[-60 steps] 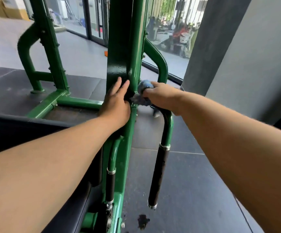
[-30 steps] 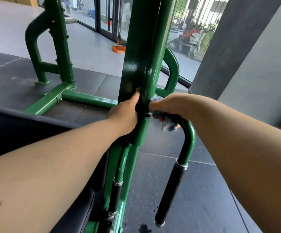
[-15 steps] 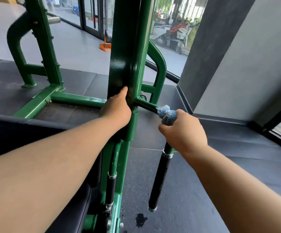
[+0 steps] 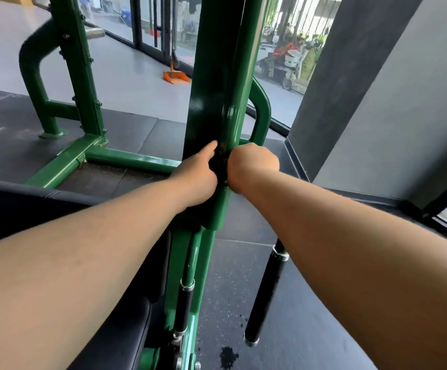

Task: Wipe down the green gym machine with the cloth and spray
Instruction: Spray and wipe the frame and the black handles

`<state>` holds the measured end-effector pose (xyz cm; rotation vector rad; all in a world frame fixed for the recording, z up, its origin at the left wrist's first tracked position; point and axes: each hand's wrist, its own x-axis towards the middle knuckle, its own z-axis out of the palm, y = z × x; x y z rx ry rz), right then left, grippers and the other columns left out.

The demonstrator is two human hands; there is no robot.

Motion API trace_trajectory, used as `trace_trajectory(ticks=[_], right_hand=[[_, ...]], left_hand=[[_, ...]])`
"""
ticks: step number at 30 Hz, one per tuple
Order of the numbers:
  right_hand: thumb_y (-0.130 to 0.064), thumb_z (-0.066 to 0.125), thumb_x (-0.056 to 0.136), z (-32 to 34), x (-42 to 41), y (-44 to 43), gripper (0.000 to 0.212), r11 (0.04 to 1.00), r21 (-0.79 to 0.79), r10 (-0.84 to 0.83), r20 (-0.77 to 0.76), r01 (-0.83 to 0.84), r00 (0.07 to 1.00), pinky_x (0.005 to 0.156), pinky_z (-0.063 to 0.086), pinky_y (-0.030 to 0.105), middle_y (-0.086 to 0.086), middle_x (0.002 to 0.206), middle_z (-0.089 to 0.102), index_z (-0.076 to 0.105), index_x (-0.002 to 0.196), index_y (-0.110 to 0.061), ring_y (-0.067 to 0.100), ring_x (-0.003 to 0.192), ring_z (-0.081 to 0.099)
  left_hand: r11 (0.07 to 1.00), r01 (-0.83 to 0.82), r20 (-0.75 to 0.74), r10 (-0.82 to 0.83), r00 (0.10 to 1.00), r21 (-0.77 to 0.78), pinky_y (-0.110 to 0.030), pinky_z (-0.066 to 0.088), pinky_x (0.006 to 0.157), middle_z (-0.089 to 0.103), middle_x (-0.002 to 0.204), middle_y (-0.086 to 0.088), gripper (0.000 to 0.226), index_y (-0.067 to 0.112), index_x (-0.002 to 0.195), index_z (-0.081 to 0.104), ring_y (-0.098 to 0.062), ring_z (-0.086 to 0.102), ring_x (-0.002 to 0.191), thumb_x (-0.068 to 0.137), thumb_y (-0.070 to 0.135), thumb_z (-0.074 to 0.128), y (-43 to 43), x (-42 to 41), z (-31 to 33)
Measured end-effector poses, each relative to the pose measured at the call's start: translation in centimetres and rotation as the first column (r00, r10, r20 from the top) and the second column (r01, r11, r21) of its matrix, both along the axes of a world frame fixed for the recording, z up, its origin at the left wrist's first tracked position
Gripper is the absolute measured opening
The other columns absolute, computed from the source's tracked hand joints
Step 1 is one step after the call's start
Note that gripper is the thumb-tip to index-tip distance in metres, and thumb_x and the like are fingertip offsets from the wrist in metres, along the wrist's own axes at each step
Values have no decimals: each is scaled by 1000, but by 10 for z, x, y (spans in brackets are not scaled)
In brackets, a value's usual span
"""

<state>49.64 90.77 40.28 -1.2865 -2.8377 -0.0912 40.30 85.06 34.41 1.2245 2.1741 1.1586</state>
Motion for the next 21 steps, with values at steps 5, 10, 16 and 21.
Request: trace_trajectory(ticks=[5,10,16,21], right_hand=[[-7,54,86,0,20,-3,11,999,44,1,15,-2,1000,66,40,32,0,69,39,47,83,-16,26,78,49],[-12,57,85,0,65,-5,13,987,-97,-143,-171,127,975,65,40,30,1,70,43,47,79,-16,28,76,50],[-27,57,79,-58,111,-18,15,921,-376,-351,-684,104,639,68,54,34,1,79,68,58,94,-23,27,75,65],[-28,57,68,-88,115,-24,12,847,-528,-469,-795,-58,385,66,57,48,-2,68,63,55,79,-25,29,71,68]], left_hand=[[994,-25,-69,18,997,-104,-30,36,107,30,156,2,78,39,152,7,-22,40,136,89,7,40,-8,19,3],[960,-230,231,190,954,160,-37,36,110,38,151,-1,72,35,149,27,-23,43,133,87,-2,34,1,40,-13],[785,-533,465,362,808,315,-14,33,85,53,136,4,66,31,137,49,-7,48,109,86,-6,29,19,77,4],[774,-561,482,386,787,295,-9,35,82,50,139,9,64,34,134,51,-12,50,121,86,-4,30,24,84,3]])
